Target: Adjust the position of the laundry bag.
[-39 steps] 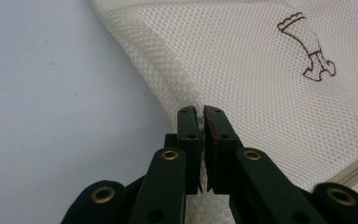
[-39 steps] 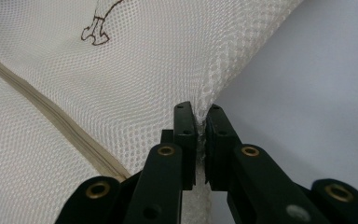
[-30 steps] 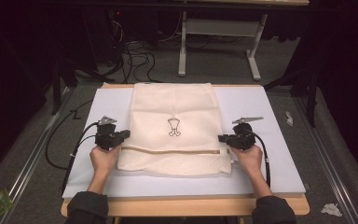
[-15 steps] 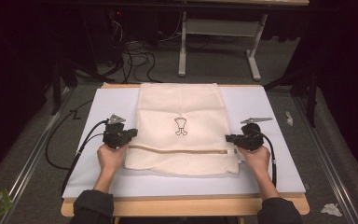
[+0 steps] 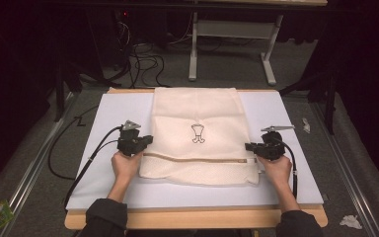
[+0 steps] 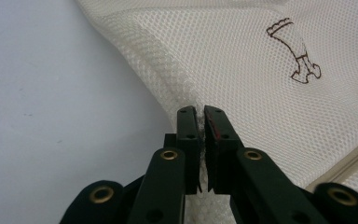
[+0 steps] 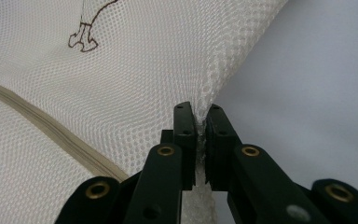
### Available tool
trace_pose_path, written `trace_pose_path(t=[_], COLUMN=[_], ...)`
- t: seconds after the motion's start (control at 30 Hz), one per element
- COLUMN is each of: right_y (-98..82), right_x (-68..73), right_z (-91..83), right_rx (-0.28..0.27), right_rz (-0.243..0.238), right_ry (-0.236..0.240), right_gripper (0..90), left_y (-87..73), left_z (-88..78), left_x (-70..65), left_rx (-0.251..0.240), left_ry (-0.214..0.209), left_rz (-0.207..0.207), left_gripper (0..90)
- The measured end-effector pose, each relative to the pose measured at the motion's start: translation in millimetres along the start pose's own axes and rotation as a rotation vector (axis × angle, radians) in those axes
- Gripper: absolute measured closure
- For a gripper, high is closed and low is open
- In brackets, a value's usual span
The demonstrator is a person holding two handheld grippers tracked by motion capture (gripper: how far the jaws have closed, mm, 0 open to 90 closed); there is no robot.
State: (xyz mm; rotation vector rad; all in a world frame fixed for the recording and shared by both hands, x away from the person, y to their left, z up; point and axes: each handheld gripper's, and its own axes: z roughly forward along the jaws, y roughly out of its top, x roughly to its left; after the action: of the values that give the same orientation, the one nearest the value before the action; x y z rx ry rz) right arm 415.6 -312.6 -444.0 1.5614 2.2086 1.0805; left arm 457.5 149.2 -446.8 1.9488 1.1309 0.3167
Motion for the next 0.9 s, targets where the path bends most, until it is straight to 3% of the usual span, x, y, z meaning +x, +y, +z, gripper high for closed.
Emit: trace_pose_path(t=[0.27,0.67,0.9], right_y=[-6.1,-7.8,-11.0], right_x=[-12.8,-12.5,-14.0], right_z=[-3.0,0.6,2.8], right_rx=[-0.002,0.002,0.0], right_rz=[0.035,0.017,0.018], right_ry=[-0.022,-0.047,-0.049], right_gripper=[85.6,83.6,81.7], left_y=[-0.7,-4.0,-7.4], left_z=[13.0,12.7,16.8], left_x=[-3.6,-6.4,-6.2], left_rx=[0.019,0.005,0.02], left_ry=[-0.006,0.014,0.02], left_rz=[0.002,0.038,0.045], left_gripper=[84.7,81.5,82.5])
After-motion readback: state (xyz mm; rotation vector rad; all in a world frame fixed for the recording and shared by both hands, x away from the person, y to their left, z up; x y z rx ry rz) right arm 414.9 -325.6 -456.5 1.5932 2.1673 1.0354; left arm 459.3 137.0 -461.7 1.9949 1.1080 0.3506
